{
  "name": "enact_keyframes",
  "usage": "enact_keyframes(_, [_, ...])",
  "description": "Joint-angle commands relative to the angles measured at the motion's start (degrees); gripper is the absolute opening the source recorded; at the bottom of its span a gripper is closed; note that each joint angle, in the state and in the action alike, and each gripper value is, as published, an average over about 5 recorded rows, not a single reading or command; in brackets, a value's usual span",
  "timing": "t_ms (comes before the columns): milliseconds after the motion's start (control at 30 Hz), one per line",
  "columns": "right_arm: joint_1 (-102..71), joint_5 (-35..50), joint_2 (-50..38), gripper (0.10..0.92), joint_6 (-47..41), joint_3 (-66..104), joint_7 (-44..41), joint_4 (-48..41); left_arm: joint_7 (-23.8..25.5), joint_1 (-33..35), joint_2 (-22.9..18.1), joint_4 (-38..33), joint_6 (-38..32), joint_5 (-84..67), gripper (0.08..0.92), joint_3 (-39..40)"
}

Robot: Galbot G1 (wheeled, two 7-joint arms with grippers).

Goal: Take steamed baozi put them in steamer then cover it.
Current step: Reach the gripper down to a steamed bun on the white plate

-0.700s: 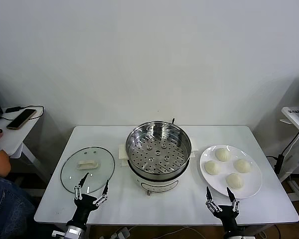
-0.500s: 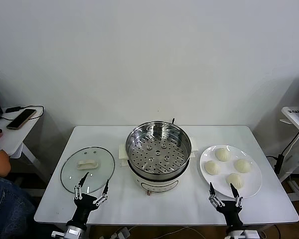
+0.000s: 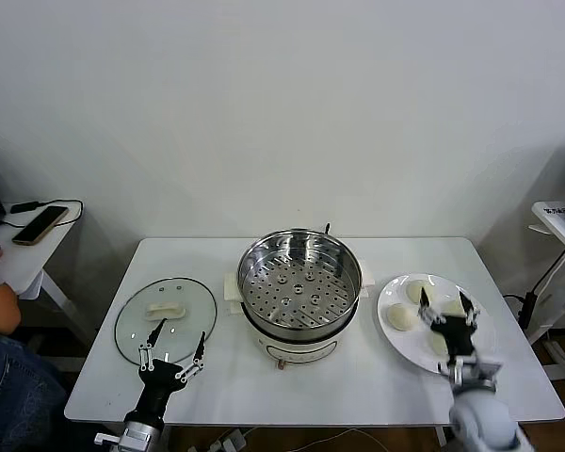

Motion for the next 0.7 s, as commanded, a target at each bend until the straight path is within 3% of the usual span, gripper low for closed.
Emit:
enact_keyframes(33, [19.99, 8.62, -8.63, 0.823, -4.02, -8.69, -3.11, -13.78, 0.03, 0.11, 0.07, -0.95, 0.18, -0.47, 0.823, 0.08])
enact_keyframes(133, [27.52, 11.15, -12.33, 0.823, -3.86, -14.92, -13.32, -21.67, 0.04, 0.15, 0.13, -1.24, 0.07, -0.6, 0.823, 0.09])
enact_keyframes(267, [34.99, 9.45, -16.57, 0.823, -3.96, -24.21, -32.88, -28.71, 0.01, 0.26, 0.22, -1.73, 0.01, -0.75, 0.823, 0.1])
enact_keyframes(500, [51.02, -8.05, -18.55, 0.823, -1.75, -37.97, -70.2, -41.5, -0.16, 0.68, 0.08, -3.2, 0.21, -0.77, 0.823, 0.27])
enact_keyframes(700, [59.86, -24.59, -15.46, 0.823, 1.16, -45.04, -84.93, -48.36, -0.42, 1.2, -0.22, -4.2, 0.23, -0.76, 0.823, 0.07])
